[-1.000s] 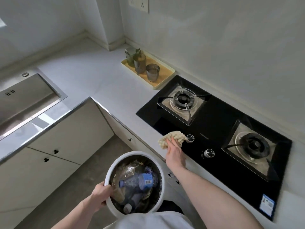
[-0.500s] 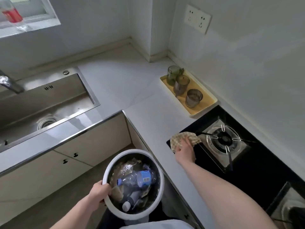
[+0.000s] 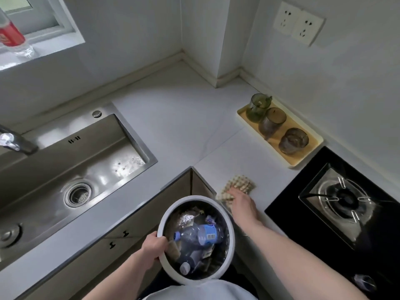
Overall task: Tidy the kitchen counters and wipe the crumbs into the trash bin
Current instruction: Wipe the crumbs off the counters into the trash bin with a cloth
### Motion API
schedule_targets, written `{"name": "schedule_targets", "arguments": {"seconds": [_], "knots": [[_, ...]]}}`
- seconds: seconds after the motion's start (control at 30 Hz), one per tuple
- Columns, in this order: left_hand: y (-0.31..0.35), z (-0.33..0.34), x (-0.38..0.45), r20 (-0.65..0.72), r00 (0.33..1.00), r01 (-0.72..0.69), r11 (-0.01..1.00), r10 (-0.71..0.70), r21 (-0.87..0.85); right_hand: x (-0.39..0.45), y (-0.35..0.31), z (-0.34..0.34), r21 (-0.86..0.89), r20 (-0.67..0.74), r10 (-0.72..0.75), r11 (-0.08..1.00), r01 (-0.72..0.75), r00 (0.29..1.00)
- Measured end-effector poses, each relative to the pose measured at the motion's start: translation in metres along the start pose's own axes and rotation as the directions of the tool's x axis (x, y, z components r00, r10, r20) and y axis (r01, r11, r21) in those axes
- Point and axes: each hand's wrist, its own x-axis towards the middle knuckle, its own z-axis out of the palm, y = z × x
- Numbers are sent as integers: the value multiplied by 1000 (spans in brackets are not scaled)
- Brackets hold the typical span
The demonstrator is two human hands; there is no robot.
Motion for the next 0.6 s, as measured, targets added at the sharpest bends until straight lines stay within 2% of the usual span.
{"name": "schedule_targets", "arguments": {"seconds": [0.03,0.1,0.17,0.23,0.3,0.4,0.5,0.6], "knots": [[4,-6,4,3,1000,1,1000,-1,1,-10,-11,7,7,35,-33,999,32,999],[11,-16,9,4,1000,1,1000,-1,4,-27,-31,20,34,194,-89,996,84,977],[15,-24,11,17,1000,8,1000,-8,1,-39,-48,27,68,381,-126,992,108,916],[17,-31,14,28,1000,13,1000,-13,-3,-37,-62,26,88,424,-157,987,132,892],[15,-37,17,28,999,29,999,-28,-23,-21,-76,13,137,346,-146,985,104,927],[10,-45,21,33,998,56,996,-53,-70,22,-98,-21,249,145,-103,966,64,984],[8,-51,22,34,997,78,986,-73,-147,72,-122,-58,307,-24,-106,946,108,994],[3,-53,20,15,993,120,969,-120,-217,124,-147,-84,271,-131,-141,947,173,981]]}}
